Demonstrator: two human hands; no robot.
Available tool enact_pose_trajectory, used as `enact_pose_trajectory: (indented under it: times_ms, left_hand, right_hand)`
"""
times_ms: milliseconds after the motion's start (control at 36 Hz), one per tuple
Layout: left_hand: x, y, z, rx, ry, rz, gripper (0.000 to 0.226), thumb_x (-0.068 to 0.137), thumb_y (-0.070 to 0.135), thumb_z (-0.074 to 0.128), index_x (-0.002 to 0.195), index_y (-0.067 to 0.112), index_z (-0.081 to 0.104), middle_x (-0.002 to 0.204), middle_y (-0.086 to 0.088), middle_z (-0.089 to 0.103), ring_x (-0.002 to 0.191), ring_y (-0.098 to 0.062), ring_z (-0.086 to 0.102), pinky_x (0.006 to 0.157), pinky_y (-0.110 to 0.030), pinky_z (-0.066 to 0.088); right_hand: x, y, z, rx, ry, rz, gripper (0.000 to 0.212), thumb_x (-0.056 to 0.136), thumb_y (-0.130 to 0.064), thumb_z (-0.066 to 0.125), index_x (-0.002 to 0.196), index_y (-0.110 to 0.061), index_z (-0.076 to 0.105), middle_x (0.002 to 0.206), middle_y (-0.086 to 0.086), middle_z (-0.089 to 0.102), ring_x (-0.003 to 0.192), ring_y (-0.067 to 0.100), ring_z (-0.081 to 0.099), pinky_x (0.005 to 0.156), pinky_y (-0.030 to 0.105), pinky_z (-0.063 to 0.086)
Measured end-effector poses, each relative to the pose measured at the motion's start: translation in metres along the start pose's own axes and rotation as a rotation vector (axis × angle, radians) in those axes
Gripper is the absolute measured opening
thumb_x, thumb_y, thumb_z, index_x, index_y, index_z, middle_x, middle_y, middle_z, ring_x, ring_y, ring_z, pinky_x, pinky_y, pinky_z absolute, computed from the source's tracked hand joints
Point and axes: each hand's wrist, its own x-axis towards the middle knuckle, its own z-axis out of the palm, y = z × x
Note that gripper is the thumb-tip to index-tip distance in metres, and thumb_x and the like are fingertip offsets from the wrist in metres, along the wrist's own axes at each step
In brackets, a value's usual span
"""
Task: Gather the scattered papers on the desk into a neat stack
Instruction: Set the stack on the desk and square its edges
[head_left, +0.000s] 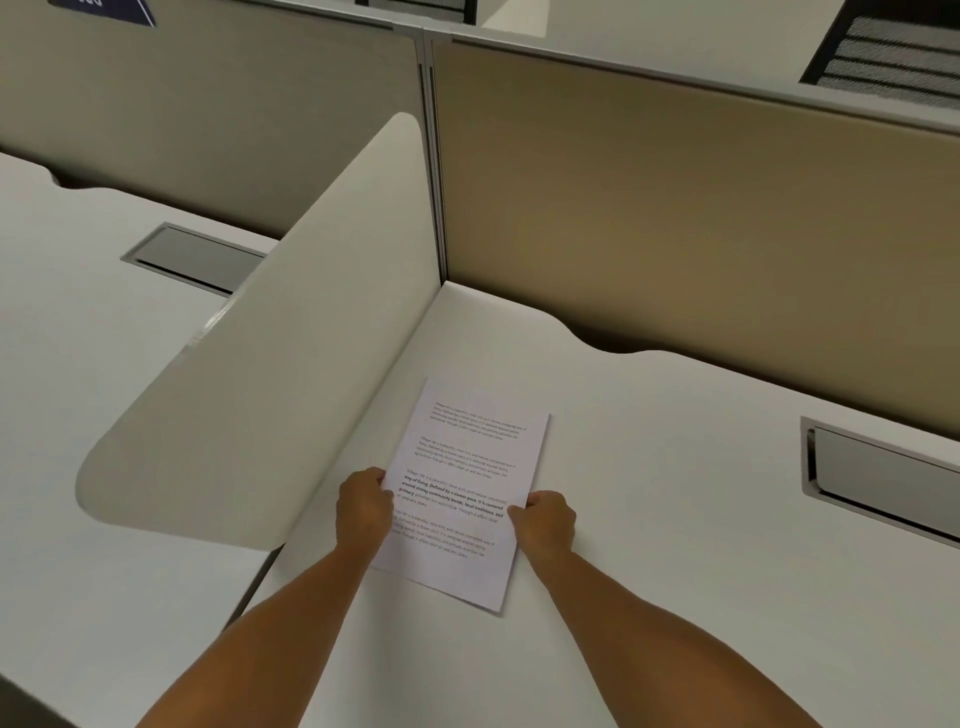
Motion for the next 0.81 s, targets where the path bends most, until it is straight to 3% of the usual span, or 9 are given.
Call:
enact_pose_trajectory:
  times_ms: [111, 194, 250, 306, 389, 528, 667, 722, 806]
  left_hand:
    - [0.002, -0.001, 0.002, -0.006, 0.019, -0.013, 0.019, 0.085, -0.007, 0.054, 0.076, 0.003, 0.066, 0.069, -0.001, 0.061, 0.057, -0.011, 0.052, 0.051, -0.019, 0.039]
    - [0.004, -0.004, 0.004, -0.023, 0.026, -0.025, 0.024, 0.084, -0.008, 0.054, 0.066, 0.005, 0.061, 0.062, 0.001, 0.056, 0.052, -0.007, 0.046, 0.048, -0.018, 0.035]
    - [0.005, -0.004, 0.005, -0.031, 0.04, -0.021, 0.035, 0.083, -0.01, 0.052, 0.056, 0.012, 0.048, 0.057, 0.005, 0.047, 0.05, -0.006, 0.04, 0.048, -0.018, 0.03]
    - [0.003, -0.001, 0.005, -0.047, 0.056, -0.016, 0.042, 0.083, -0.01, 0.049, 0.057, 0.02, 0.036, 0.059, 0.009, 0.041, 0.053, -0.007, 0.037, 0.051, -0.019, 0.029]
    - [0.002, 0.001, 0.007, -0.109, 0.053, -0.033, 0.046, 0.088, -0.006, 0.045, 0.063, 0.031, 0.034, 0.063, 0.013, 0.04, 0.059, -0.01, 0.041, 0.052, -0.018, 0.029]
    - [0.007, -0.005, 0.01, -0.059, 0.055, -0.003, 0.034, 0.076, -0.014, 0.039, 0.061, 0.015, 0.036, 0.06, 0.001, 0.037, 0.051, -0.009, 0.03, 0.049, -0.021, 0.021]
    - [0.009, -0.002, 0.005, 0.026, 0.037, 0.008, 0.034, 0.075, -0.015, 0.039, 0.058, 0.015, 0.034, 0.061, -0.001, 0.039, 0.053, -0.011, 0.036, 0.051, -0.022, 0.026]
    - [0.008, -0.002, 0.004, 0.088, 0.03, 0.019, 0.031, 0.082, -0.009, 0.047, 0.059, 0.011, 0.042, 0.068, -0.006, 0.051, 0.058, -0.013, 0.045, 0.051, -0.023, 0.034]
    - [0.001, 0.009, 0.0, 0.182, 0.004, 0.019, 0.01, 0.089, 0.01, 0.056, 0.089, 0.0, 0.059, 0.098, -0.017, 0.058, 0.084, -0.027, 0.061, 0.068, -0.034, 0.051]
  right_hand:
    - [-0.001, -0.005, -0.004, -0.072, -0.018, -0.021, 0.01, 0.084, -0.014, 0.068, 0.078, -0.007, 0.07, 0.083, 0.007, 0.075, 0.063, 0.019, 0.06, 0.045, 0.018, 0.037]
    - [-0.001, -0.005, -0.005, -0.103, -0.014, -0.023, 0.007, 0.085, -0.015, 0.068, 0.082, -0.009, 0.071, 0.085, 0.006, 0.073, 0.066, 0.019, 0.058, 0.048, 0.021, 0.038]
    - [0.0, -0.005, -0.004, -0.114, -0.004, -0.02, 0.009, 0.085, -0.015, 0.069, 0.089, -0.008, 0.071, 0.089, 0.005, 0.074, 0.069, 0.019, 0.057, 0.053, 0.022, 0.039]
    - [-0.001, -0.004, -0.002, -0.116, 0.008, -0.022, 0.011, 0.085, -0.015, 0.069, 0.093, -0.007, 0.071, 0.092, 0.005, 0.075, 0.07, 0.018, 0.057, 0.057, 0.022, 0.041]
    - [-0.003, -0.005, 0.002, -0.116, 0.021, -0.028, 0.011, 0.087, -0.014, 0.067, 0.095, -0.007, 0.071, 0.095, 0.006, 0.075, 0.07, 0.02, 0.059, 0.053, 0.022, 0.041]
    - [-0.003, -0.006, 0.006, -0.109, 0.018, -0.008, 0.01, 0.087, -0.012, 0.066, 0.093, -0.006, 0.072, 0.094, 0.009, 0.075, 0.072, 0.022, 0.061, 0.063, 0.025, 0.046]
    - [-0.001, -0.007, 0.006, -0.087, 0.0, 0.032, 0.009, 0.086, -0.011, 0.067, 0.091, -0.006, 0.072, 0.094, 0.009, 0.076, 0.072, 0.022, 0.062, 0.063, 0.025, 0.048]
    - [-0.001, -0.007, 0.006, -0.087, -0.011, 0.038, 0.011, 0.083, -0.011, 0.066, 0.091, -0.007, 0.073, 0.093, 0.009, 0.076, 0.08, 0.026, 0.069, 0.065, 0.027, 0.052]
    - [0.0, -0.006, 0.005, -0.088, -0.027, 0.045, 0.014, 0.08, -0.012, 0.063, 0.09, -0.007, 0.071, 0.091, 0.008, 0.075, 0.084, 0.027, 0.07, 0.064, 0.026, 0.05]
